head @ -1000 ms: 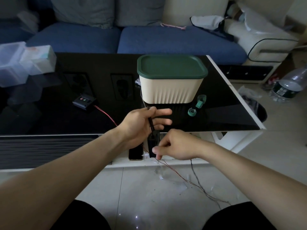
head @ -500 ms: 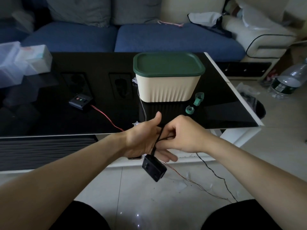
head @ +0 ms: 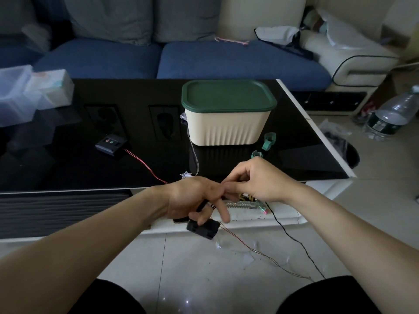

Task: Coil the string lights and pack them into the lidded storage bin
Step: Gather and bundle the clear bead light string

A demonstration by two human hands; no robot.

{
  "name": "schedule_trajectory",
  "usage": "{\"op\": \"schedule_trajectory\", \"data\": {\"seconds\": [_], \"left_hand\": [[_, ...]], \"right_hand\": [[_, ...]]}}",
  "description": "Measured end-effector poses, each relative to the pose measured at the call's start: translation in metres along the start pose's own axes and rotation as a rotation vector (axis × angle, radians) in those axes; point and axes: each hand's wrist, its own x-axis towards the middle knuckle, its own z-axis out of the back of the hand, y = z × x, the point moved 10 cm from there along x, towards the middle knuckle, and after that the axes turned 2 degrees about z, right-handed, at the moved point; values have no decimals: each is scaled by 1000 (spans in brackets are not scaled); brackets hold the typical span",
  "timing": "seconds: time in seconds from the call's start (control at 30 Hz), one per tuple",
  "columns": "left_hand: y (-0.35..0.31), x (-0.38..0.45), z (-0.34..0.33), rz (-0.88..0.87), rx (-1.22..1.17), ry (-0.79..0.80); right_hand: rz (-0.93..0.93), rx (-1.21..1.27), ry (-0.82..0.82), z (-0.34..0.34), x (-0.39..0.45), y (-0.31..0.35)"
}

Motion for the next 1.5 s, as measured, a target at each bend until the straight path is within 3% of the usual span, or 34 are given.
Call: {"op": "schedule_trajectory", "data": {"seconds": [0.17,0.5,0.7,0.83,0.93,1.03,1.17,1.27,1.37,1.5], "left_hand": [[1,2,5,10,-14,-60],[4,4,12,-12,-181,-94],[-2,6,11,-13,-303,-66],[-12,4,22,-118,-409,-127],[-21,1,36,-241,-573,-189],[-27,-8,58,-377,-762,-320],[-26,-31,95,-489,-908,-617],[-23,-41,106,-533,-1026,-738],[-27,-42,102,-538,-871,-750],[-31,-32,82,-479,-730,-627]], "right_hand": [[-8,-117,0,-2,3,-1],[64,95,43,-6,4,2],[116,50,-46,-3,13,3],[193,55,-188,4,14,11],[119,68,-239,13,13,-1],[-5,24,-181,14,11,-18],[-142,-67,132,-24,4,-26],[-141,-147,233,-46,-1,-17],[-80,-245,221,-55,0,-1],[-52,-283,297,-67,-5,14]]}}
